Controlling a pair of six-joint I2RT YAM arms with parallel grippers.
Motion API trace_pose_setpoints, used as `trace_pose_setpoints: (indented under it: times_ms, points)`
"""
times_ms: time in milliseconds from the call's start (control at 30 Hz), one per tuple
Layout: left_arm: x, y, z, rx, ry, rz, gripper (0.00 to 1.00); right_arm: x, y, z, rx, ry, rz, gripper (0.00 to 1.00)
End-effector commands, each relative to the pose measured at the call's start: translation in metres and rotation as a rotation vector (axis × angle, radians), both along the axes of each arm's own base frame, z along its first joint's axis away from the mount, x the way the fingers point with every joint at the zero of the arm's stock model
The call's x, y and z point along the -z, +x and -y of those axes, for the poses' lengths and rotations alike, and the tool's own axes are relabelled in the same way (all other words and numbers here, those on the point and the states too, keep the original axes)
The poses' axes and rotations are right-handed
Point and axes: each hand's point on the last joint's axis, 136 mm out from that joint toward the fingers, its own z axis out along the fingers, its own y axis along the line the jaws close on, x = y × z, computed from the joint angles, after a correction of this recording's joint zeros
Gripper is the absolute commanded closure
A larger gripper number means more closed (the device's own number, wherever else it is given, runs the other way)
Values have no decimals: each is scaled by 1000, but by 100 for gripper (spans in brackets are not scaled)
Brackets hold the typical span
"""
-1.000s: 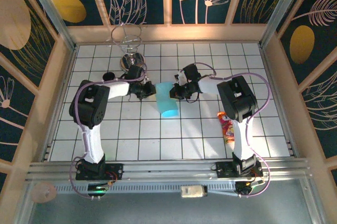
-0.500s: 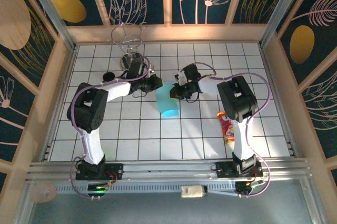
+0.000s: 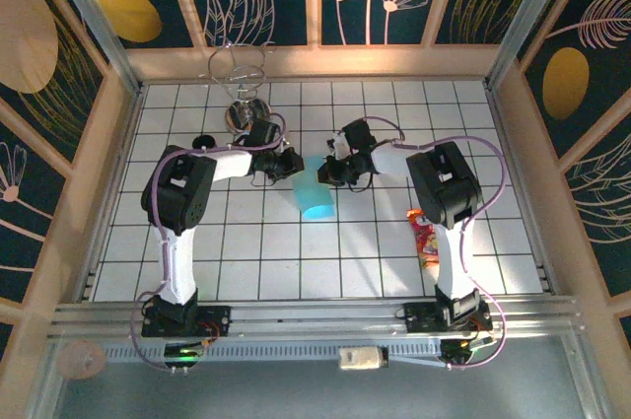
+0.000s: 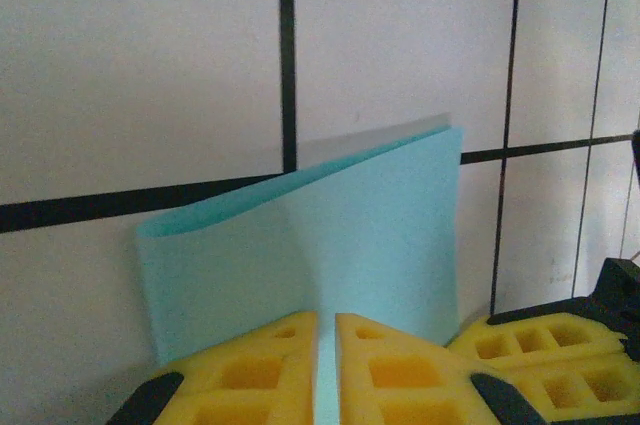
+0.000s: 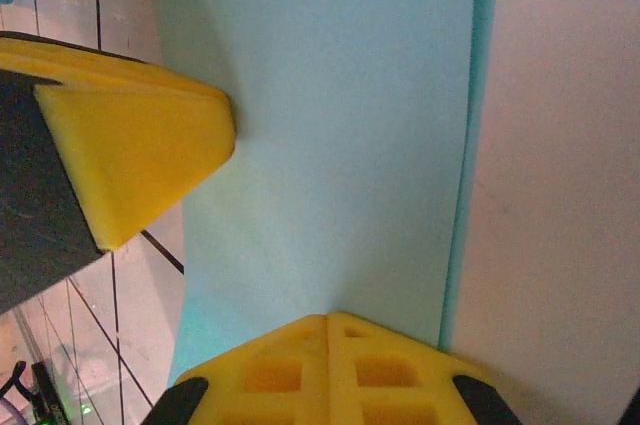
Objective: Fold a paper plane with a square sheet of paper (pick it up from the middle)
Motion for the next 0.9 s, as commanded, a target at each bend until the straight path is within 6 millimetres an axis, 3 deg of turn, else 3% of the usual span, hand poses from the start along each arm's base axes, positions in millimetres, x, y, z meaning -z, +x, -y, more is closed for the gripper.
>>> trace_pose_setpoints:
  times_ms: [0,67,133,267,433,633,867]
  points:
    - [29,0,-57,-89,161,-56,86,117,-39,114,129,-541,-180,100]
    - [25,4,-73,-111,188,-45,87,118,-40,115,129,-549,-179,100]
    - [10,7,-72,-90,182,-11,87,118,-39,116,129,-550,-177,100]
    - [-36,14,-52,-66,60,91,87,117,-39,113,128,-541,-176,100]
    - [-61,14,-12,-18,-70,141,87,117,-39,113,129,-537,-180,100]
    - [-38,21,20,27,-72,94,87,119,-42,113,126,-537,-188,100]
    - [-4,44,10,-39,44,51,87,121,-44,113,121,-541,-191,100]
